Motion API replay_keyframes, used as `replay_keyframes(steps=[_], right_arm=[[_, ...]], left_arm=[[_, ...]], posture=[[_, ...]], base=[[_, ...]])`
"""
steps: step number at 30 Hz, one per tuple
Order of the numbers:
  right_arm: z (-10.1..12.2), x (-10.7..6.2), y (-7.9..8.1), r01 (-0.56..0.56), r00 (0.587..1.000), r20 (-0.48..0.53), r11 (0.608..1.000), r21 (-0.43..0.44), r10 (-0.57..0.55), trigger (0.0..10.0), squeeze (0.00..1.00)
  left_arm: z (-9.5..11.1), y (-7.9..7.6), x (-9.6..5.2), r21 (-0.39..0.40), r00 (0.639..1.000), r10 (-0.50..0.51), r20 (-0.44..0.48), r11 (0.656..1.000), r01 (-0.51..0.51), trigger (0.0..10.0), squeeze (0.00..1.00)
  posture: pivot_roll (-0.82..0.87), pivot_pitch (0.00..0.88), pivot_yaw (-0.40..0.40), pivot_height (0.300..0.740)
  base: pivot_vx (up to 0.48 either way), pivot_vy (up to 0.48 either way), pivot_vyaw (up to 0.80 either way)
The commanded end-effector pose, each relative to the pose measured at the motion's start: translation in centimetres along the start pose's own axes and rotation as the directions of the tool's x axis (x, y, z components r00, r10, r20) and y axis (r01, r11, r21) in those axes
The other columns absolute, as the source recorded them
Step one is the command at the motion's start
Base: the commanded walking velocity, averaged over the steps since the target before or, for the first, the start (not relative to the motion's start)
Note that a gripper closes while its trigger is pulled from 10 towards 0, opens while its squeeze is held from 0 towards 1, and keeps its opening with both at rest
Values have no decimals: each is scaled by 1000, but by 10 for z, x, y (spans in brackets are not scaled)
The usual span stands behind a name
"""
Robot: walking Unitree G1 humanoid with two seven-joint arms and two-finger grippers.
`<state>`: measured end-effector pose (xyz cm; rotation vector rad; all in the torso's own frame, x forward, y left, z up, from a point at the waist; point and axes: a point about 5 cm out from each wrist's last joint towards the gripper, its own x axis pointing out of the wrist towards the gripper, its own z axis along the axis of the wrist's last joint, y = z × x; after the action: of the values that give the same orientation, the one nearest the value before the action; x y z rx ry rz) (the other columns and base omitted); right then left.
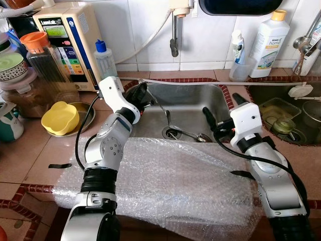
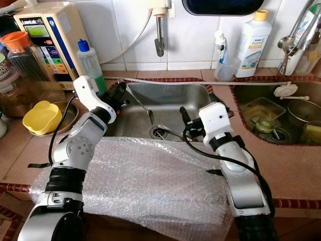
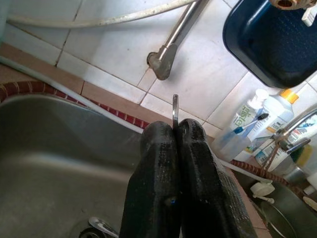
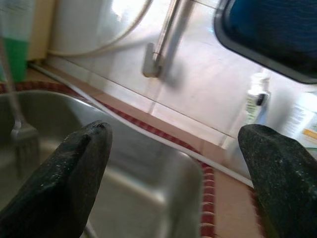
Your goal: Kitchen organization
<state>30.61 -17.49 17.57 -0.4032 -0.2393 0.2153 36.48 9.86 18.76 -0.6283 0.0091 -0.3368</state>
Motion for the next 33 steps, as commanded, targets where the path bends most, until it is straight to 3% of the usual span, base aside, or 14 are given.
replay_keyframes(steps=[1, 11, 15, 16, 17, 18, 19, 26, 33], right_arm=[[2, 1, -7, 39, 999, 12, 999, -5, -39, 0, 0], [0, 2, -8, 66, 998, 16, 998, 7, -66, 0, 0], [-1, 2, 5, -27, 1000, 11, 1000, 13, 27, 0, 0], [-1, 4, 16, -83, 996, 11, 996, -15, 83, 10000, 0], [0, 6, 21, -104, 994, 14, 995, -11, 104, 10000, 220], [0, 7, 24, -116, 993, 16, 993, -5, 116, 10000, 220], [0, 8, 26, -125, 992, 23, 992, 18, 125, 10000, 1000], [-1, 22, 43, -224, 974, 28, 974, -23, 224, 10000, 1000], [-6, 36, 48, -259, 965, 16, 964, -52, 261, 10000, 1000]], left_arm=[[6, 0, -1, 17, 1000, 1, 14, 1000, -1, 3059, 0], [6, -1, 0, 21, 1000, -4, 7, 1000, 4, 2941, 0], [7, -2, 1, 19, 1000, -8, 9, 1000, 8, 3059, 0], [7, -4, 2, 18, 1000, -11, 10, 1000, 10, 3098, 0], [7, -5, 2, 17, 1000, -12, 10, 1000, 12, 3137, 0], [7, -5, 3, 16, 1000, -14, 11, 1000, 14, 3137, 0], [7, -6, 3, 16, 1000, -15, 11, 1000, 15, 3137, 0], [6, -15, 4, 0, 999, -29, 22, 1000, 29, 3216, 0], [3, -26, 0, -13, 998, -61, 5, 998, 61, 3490, 0]], posture=[[3, 0, 109, 740], [0, 0, 116, 740], [0, 0, 116, 740], [0, 0, 116, 740], [1, 0, 113, 740], [1, 0, 113, 740], [4, 0, 109, 740], [17, 0, 85, 740], [36, 0, 62, 740]], base=[[0, 0, 0], [0, 0, 0], [0, 0, 0], [0, 0, 0], [0, 0, 0], [0, 0, 0], [0, 0, 0], [0, 0, 0], [0, 0, 0]])
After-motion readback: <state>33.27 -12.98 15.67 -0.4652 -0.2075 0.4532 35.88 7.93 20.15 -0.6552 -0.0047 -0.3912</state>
